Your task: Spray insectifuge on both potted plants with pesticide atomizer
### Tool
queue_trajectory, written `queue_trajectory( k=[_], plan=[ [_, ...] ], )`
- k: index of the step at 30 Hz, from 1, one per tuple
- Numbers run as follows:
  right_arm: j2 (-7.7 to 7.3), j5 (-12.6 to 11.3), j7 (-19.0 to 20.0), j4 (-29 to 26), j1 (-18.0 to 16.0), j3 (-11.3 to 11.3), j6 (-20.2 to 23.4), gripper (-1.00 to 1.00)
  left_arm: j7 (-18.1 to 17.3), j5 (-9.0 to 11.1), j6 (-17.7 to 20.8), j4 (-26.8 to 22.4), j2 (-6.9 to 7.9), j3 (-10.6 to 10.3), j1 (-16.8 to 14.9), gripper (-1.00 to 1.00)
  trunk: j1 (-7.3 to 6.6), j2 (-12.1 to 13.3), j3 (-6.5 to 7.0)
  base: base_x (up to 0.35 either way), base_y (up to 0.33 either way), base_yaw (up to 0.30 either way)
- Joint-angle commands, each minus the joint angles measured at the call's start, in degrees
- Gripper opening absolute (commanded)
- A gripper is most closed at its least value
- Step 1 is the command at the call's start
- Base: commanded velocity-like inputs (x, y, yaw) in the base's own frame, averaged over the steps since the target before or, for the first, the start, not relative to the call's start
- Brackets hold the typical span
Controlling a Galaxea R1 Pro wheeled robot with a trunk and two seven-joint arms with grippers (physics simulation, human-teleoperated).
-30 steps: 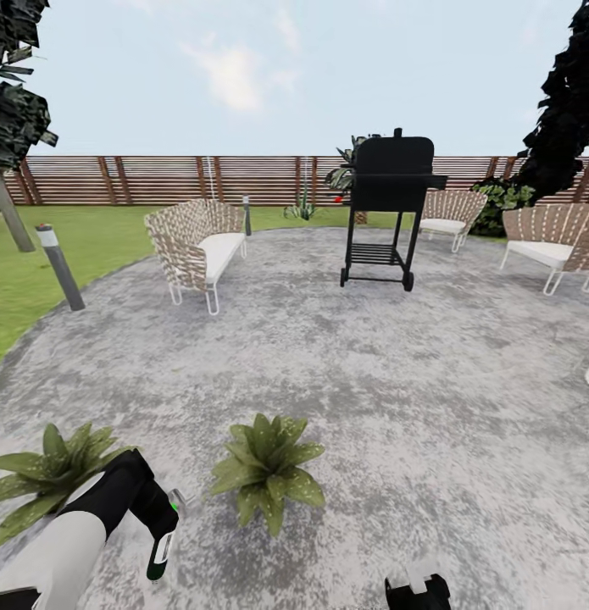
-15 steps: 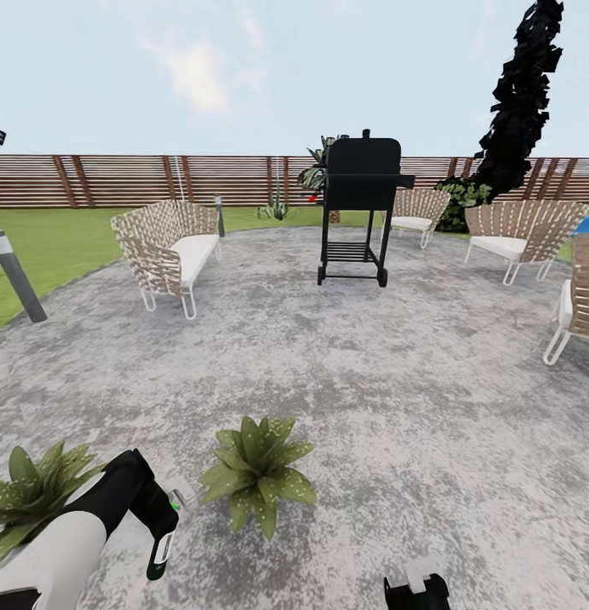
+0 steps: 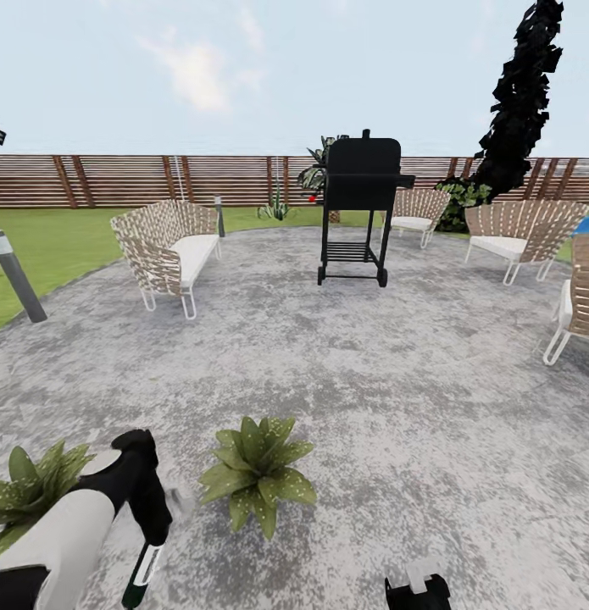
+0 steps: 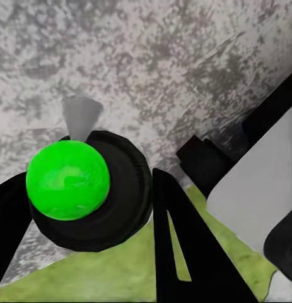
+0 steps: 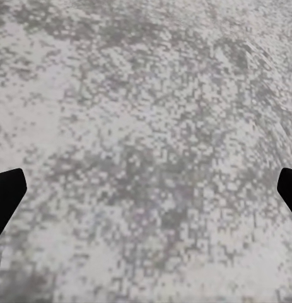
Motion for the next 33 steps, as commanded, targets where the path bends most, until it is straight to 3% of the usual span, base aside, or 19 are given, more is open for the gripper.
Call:
queue_trajectory(
  k=[1, 6, 8, 11, 18, 26, 31, 33],
  plan=[
    [0.00, -0.46, -0.13, 0.02, -0.02, 0.49, -0.15, 1.00, -0.93, -1.15, 0.83, -0.07, -0.06, 0.29, -0.36, -1.00, -0.01, -0.02, -0.05, 0.000, 0.000, 0.000],
    [0.00, -0.44, -0.14, 0.02, -0.02, 0.47, -0.15, 1.00, -1.74, -3.02, 1.16, -0.09, 0.34, 0.13, -3.49, -1.00, -0.01, -0.02, -0.05, 0.000, 0.000, -0.185],
    [0.00, -0.43, -0.14, 0.02, -0.02, 0.47, -0.15, 1.00, -1.75, -5.47, 2.01, 0.00, 0.26, 0.12, -3.90, -1.00, -0.01, -0.02, -0.05, 0.000, 0.026, -0.230],
    [0.00, -0.43, -0.16, 0.02, -0.02, 0.47, -0.15, 1.00, -1.75, -6.64, 2.84, 0.14, 0.08, 0.07, -3.81, -1.00, -0.01, -0.02, -0.05, 0.000, 0.221, -0.063],
    [0.00, -0.43, -0.17, 0.01, -0.02, 0.43, -0.15, 1.00, -1.57, -7.04, 2.93, 0.91, -0.26, 0.24, -3.06, -1.00, -0.01, -0.02, -0.05, 0.073, 0.249, -0.011],
    [-0.02, -0.43, -0.17, 0.02, -0.02, 0.40, -0.15, 1.00, 0.39, -7.01, 2.75, 0.99, -0.53, 0.21, -2.94, -1.00, -0.01, -0.02, -0.05, 0.025, 0.029, -0.232],
    [-0.01, -0.43, -0.16, -0.02, -0.02, 0.48, -0.15, 1.00, 2.26, -6.97, 2.65, 0.90, 0.35, 0.07, 1.68, -1.00, -0.01, -0.02, -0.05, 0.000, 0.000, -0.075],
    [0.00, -0.41, -0.13, 0.01, -0.02, 0.49, -0.15, 1.00, 2.50, -6.78, 2.56, 0.80, 2.19, 0.36, 2.83, -1.00, -0.01, -0.02, -0.05, 0.000, 0.000, -0.004]
  ],
)
